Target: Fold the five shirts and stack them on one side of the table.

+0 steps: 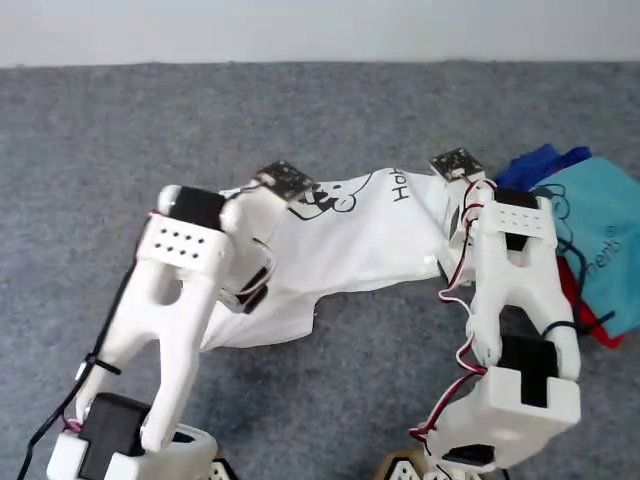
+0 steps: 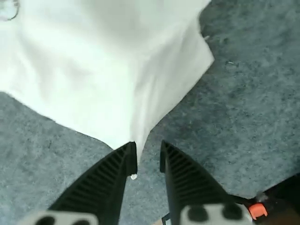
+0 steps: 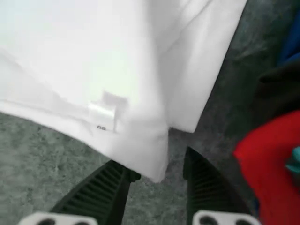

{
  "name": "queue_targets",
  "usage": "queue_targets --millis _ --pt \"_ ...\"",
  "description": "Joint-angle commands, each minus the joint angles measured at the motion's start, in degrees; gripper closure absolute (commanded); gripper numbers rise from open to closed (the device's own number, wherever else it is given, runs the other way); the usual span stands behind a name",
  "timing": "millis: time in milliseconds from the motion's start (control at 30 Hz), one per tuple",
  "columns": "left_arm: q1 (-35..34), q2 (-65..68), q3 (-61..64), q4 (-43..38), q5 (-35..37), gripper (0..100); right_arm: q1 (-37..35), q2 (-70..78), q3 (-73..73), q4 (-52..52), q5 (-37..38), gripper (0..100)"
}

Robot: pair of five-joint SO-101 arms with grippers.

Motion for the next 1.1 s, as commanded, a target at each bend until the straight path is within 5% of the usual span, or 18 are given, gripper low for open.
queue_targets --millis 0,200,300,1067 --pt "-1.1 -2.4 -2.0 0.2 -0.2 91 0.5 -3.8 -0.4 2.6 0.3 83.6" --pt "-21.9 1.1 -9.7 -5.3 -0.5 90 -1.1 -12.9 -0.6 7.4 0.2 78.1" --pt "-26.9 9.1 -9.6 -6.7 -0.5 87 -2.3 -20.7 -0.4 8.4 0.3 78.0" --pt "-21.6 48.5 -40.7 -5.1 -0.3 86 -2.9 -29.8 -0.2 12.0 0.6 78.3"
